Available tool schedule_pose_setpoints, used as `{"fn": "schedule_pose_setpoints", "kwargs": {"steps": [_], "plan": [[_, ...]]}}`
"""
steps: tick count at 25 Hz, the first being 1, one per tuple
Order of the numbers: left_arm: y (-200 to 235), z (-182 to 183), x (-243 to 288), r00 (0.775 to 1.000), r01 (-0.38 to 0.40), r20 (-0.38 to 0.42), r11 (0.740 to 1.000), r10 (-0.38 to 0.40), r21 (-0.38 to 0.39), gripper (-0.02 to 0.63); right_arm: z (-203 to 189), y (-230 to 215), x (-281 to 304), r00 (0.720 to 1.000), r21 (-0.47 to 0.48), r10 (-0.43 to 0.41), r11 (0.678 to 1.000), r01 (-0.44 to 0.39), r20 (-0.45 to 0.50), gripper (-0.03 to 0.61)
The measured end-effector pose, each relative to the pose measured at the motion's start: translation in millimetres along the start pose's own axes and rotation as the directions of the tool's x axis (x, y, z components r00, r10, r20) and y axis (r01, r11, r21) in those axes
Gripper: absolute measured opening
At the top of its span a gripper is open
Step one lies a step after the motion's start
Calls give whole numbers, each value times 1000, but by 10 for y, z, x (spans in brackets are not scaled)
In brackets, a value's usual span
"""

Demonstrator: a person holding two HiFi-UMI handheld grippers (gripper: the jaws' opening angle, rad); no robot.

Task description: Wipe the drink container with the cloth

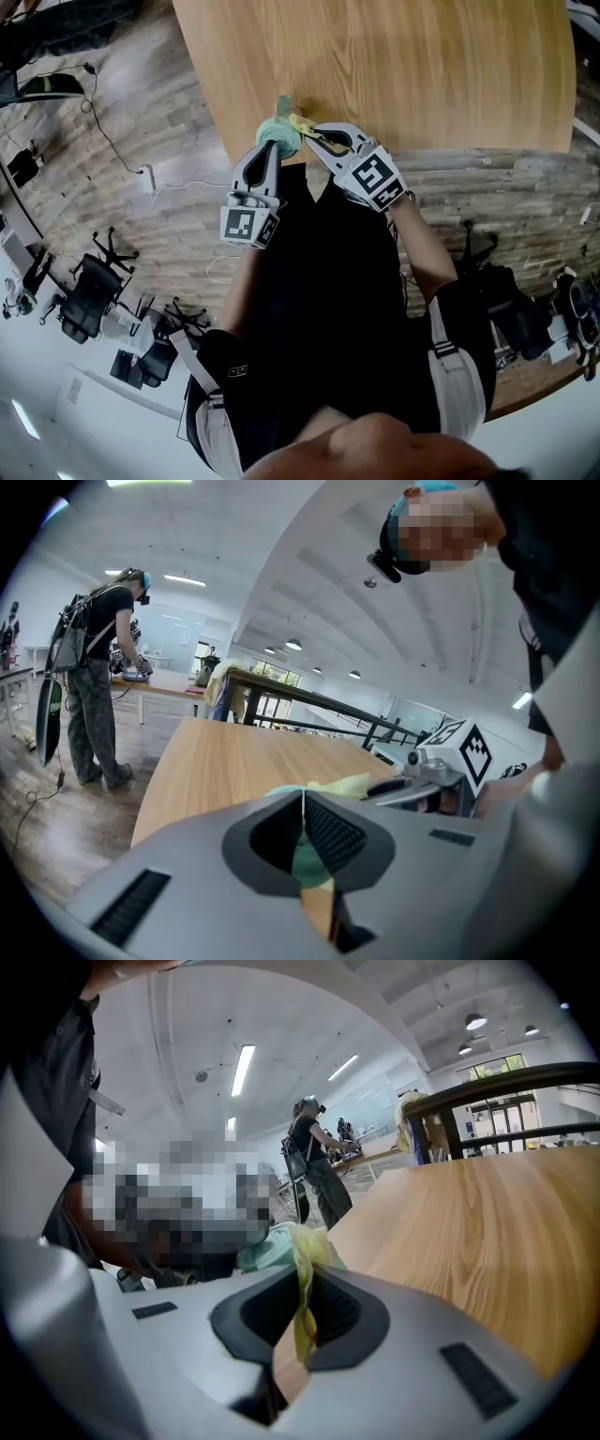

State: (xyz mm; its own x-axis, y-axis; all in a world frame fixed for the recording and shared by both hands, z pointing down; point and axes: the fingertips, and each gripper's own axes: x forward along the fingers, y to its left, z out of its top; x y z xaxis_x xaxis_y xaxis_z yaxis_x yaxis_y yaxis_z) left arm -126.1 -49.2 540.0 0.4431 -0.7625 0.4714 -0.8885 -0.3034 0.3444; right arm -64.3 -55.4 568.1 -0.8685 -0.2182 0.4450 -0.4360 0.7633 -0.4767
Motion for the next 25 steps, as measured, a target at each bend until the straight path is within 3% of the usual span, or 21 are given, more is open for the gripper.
{"fn": "schedule_pose_setpoints", "kwargs": {"steps": [15, 25], "plan": [[13, 58, -23, 1000, -26, 6, 999, 26, -31, 26, -430, -283, 301, 995, 106, 50, 994, -40, -92, 43], [16, 111, -23, 999, -13, 46, 999, 15, -41, 26, -795, -506, 555, 978, 120, 59, 992, -35, -202, 43]]}}
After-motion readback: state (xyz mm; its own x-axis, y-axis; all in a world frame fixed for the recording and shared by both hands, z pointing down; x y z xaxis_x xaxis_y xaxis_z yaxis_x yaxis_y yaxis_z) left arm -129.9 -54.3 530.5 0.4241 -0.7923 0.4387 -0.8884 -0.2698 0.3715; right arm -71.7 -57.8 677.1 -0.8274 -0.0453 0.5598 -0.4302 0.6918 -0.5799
